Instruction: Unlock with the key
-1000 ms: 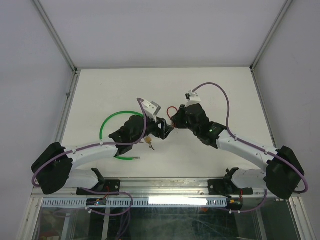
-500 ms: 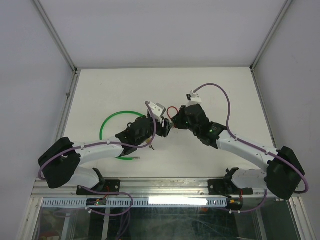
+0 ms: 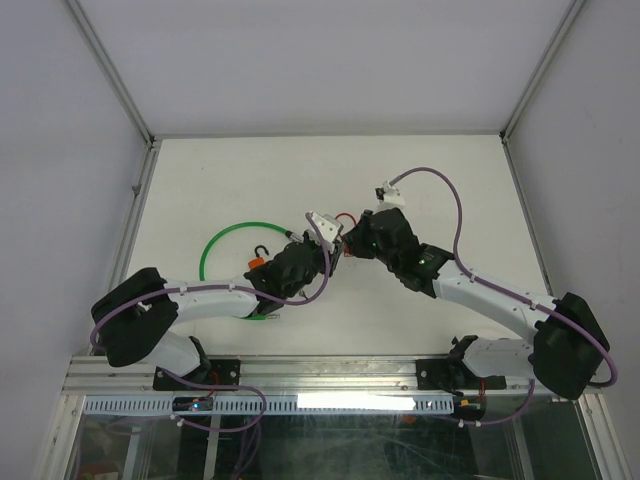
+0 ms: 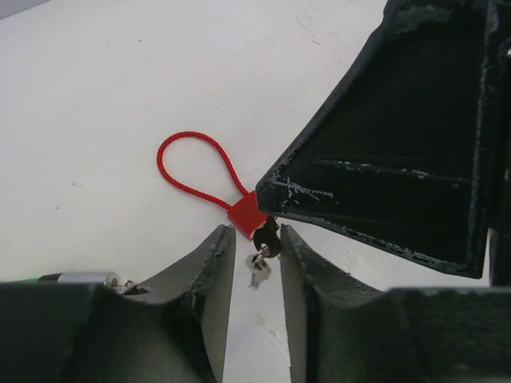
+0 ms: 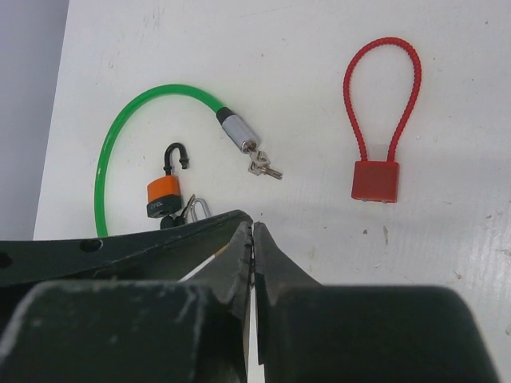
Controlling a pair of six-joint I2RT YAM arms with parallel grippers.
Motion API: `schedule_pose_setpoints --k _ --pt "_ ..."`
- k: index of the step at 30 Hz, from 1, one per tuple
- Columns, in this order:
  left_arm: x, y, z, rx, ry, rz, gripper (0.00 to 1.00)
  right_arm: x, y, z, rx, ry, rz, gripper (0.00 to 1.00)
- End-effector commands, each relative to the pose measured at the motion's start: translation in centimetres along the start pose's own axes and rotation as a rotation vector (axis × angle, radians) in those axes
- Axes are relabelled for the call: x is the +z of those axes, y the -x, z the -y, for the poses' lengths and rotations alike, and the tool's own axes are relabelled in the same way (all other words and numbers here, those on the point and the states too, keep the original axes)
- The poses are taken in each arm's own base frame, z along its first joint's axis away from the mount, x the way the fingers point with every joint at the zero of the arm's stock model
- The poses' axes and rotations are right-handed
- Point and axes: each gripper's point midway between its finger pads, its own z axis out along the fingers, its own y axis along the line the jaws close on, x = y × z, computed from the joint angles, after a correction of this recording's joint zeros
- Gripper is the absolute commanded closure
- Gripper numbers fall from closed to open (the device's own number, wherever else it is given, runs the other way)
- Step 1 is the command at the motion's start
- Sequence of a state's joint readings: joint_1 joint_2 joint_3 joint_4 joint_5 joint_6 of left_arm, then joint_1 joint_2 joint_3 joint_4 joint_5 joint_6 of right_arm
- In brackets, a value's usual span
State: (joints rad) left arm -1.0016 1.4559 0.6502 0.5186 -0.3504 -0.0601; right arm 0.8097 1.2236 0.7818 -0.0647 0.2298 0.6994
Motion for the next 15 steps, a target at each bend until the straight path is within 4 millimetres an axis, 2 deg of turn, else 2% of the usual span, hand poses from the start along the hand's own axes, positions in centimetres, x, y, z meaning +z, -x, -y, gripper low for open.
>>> schedule_pose_setpoints --k 1,2,5,13,15 --pt "0.3 3.2 -0.3 0.003 0.042 0.111 0.75 -0.6 2.1 -1.8 0.047 0.051 0.072 1.0" --pt "0.4 3.1 -0.2 0.006 0.038 0.11 0.84 -0.5 2.1 -1.9 0.047 0.053 0.07 1.0" --pt "0.3 2.9 -0.1 0.004 0.035 0.107 1.0 -0.3 1.9 -1.8 0.04 0.054 0.065 1.0" --pt "-0.6 1.7 -0.3 -0.072 0.023 0.112 1.0 -0.8 2.9 -1.9 0.009 0.076 0.097 0.83" --pt "-1.1 2.5 -0.4 -0.108 0.003 0.134 1.0 -1.3 3.3 -1.9 -0.009 0.088 0.108 0.78"
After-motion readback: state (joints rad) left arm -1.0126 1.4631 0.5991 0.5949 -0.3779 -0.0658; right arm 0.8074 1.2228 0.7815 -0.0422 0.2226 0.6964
